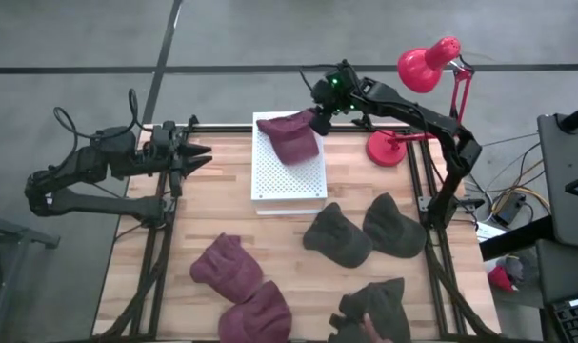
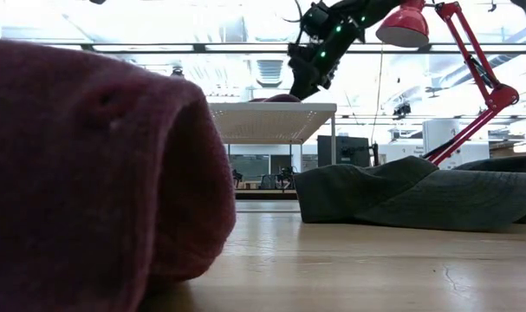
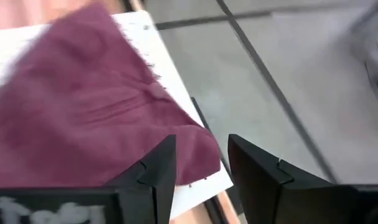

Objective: Pick & Place hat
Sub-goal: Put the top right red cap on the shelf

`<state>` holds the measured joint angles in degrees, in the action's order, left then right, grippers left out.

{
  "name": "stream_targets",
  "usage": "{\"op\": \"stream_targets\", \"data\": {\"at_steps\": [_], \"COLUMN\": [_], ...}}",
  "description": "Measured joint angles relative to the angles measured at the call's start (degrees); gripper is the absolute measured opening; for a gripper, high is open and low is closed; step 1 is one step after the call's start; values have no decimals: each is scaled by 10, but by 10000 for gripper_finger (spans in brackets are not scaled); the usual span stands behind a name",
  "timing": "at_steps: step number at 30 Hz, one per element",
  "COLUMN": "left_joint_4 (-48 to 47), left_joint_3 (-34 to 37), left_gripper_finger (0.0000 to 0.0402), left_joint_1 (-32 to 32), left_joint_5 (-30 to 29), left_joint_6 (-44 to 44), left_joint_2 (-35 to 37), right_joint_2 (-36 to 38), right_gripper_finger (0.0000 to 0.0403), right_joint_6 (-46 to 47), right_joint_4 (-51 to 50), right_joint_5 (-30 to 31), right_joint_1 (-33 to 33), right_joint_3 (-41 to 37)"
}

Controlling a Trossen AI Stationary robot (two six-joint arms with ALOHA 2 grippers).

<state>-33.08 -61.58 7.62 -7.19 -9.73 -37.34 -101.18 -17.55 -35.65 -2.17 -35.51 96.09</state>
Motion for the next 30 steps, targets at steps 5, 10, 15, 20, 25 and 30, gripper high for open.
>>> {"op": "stream_targets", "data": {"at_steps": [5,10,15,20,25,30], "left_joint_4": [0,-1,-1,-1,-1,-1], "left_joint_3": [0,0,0,0,0,0], "left_gripper_finger": [113,113,113,113,113,113], "left_joint_1": [0,0,0,0,0,0], "left_joint_5": [0,0,0,0,0,2], "left_joint_6": [-2,-2,-2,3,6,6], "left_joint_2": [0,-1,-5,-8,-10,-11], "right_joint_2": [52,101,124,123,119,117], "right_gripper_finger": [141,137,137,137,137,137], "right_joint_6": [-72,-129,-127,-103,-41,-45], "right_joint_4": [-35,-106,-118,-85,-52,-41], "right_joint_5": [-75,-81,-26,57,126,189], "right_joint_1": [31,98,176,226,245,252], "right_joint_3": [0,-15,-66,-124,-145,-154]}}
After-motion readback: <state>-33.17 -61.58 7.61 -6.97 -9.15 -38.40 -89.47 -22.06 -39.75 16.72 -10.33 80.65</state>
